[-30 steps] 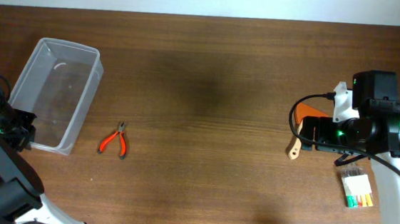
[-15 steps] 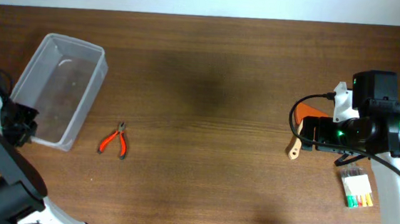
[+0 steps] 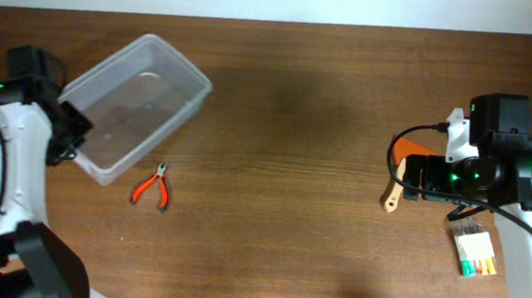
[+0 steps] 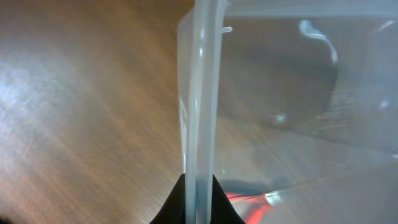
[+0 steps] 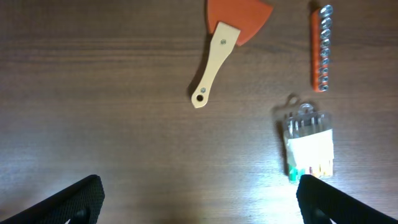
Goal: Pack container
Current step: 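Drag the box rightward to the table center with the left gripper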
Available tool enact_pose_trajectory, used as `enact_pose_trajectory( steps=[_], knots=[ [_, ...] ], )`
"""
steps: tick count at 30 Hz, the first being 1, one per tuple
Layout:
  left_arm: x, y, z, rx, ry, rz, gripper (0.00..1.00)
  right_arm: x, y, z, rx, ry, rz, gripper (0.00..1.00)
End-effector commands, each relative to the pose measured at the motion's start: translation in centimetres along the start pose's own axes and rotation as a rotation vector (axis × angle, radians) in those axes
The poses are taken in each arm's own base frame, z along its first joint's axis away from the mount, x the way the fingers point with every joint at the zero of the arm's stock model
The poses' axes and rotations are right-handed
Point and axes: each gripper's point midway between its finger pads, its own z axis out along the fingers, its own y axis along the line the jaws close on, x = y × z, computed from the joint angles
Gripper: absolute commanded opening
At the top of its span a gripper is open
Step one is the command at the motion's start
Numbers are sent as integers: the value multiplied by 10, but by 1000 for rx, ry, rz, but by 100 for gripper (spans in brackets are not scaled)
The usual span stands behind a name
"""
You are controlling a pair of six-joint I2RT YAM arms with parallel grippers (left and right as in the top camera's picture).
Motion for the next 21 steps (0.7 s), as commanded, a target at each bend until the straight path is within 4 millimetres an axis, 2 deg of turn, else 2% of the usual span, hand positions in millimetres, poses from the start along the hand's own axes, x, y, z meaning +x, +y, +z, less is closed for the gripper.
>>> enact_pose_trajectory(
  steps=[1,4,12,17,21],
  knots=[
    [14,-26,-27,58,-61,139,1,-8,-4,-25,29,-91,-12,99],
    [33,-52,-40,98,-75,227,2,-6,-4,-28,33,-96,-11,99],
    [103,-114,-59,165,-64,460,2,-1,-6,-28,44,-79,-11,99],
    [127,-130,-67,163,-96,543,1,-1,-6,-28,45,-76,-11,99],
    [136,-136,-71,147,-134,620,2,0,-6,-28,45,-75,-11,99]
  ],
)
